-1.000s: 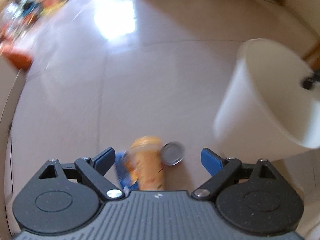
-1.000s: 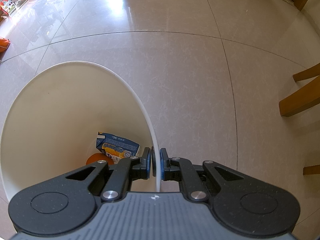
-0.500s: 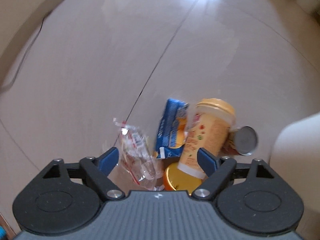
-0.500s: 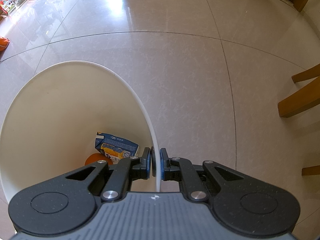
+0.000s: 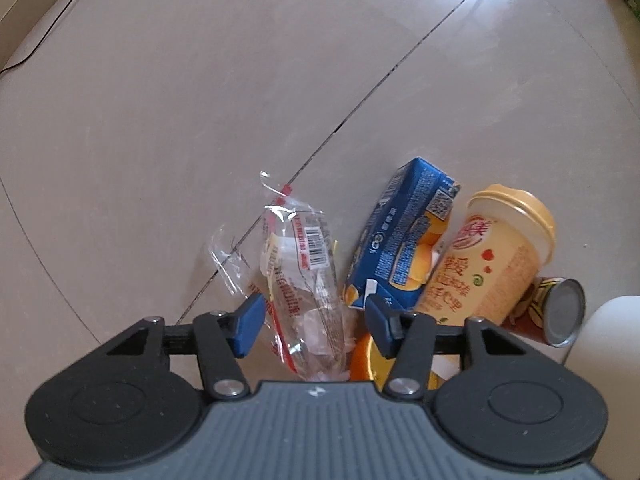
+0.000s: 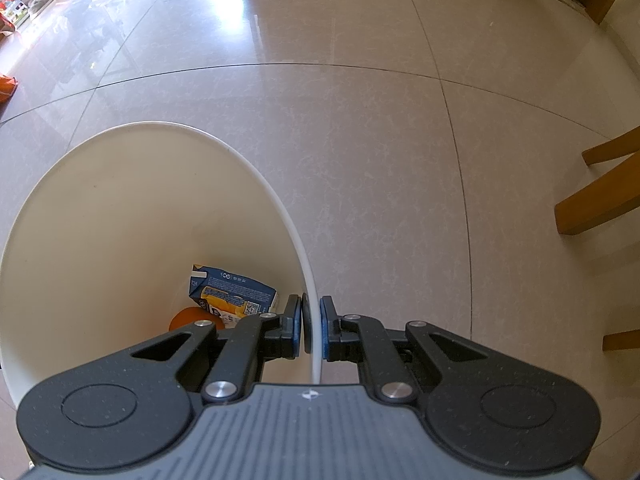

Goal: Collect trash
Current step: 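Close the left gripper on the clear plastic wrapper and lift it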

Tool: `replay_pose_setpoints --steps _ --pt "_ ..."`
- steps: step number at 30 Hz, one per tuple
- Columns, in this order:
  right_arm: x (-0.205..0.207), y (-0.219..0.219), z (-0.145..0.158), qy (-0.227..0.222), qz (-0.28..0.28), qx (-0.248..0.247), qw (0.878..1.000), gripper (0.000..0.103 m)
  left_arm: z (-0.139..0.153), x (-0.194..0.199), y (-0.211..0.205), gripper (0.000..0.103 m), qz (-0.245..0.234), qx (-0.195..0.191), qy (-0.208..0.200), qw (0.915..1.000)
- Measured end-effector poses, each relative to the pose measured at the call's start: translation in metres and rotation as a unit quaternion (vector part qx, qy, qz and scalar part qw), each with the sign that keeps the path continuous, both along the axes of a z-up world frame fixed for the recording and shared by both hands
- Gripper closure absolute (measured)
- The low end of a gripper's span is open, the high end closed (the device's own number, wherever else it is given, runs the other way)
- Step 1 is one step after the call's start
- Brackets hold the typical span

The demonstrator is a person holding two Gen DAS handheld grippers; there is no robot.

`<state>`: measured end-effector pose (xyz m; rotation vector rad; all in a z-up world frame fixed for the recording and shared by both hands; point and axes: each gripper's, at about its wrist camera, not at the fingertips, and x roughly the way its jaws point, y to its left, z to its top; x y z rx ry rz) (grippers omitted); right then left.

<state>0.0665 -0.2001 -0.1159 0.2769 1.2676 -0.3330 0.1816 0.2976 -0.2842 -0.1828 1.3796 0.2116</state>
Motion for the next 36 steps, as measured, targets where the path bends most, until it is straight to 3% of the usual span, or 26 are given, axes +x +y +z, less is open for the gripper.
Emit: replay_pose_setpoints --steps 10,22,32,36 --pt "-0.001 0.003 0.0 -0.001 0.0 -0.003 1.0 0.091 -0.023 0.006 -0.002 0.049 0.007 0.03 0.008 0.9995" --pt "-0.001 0.002 0.0 -0.001 -0.002 -0.003 1.0 0.091 -0.03 0.002 0.005 0.053 0.022 0.029 0.014 0.9993" --pt "-0.001 0.005 0.001 -0.001 -0.001 -0.005 1.0 0.091 -0.027 0.004 0.003 0.078 0.013 0.02 0.02 0.9995" --pt "0.0 0.004 0.0 -0.001 -0.002 -0.004 1.0 0.091 -0.014 0.008 -0.006 0.081 -0.003 0.03 0.029 0.9991"
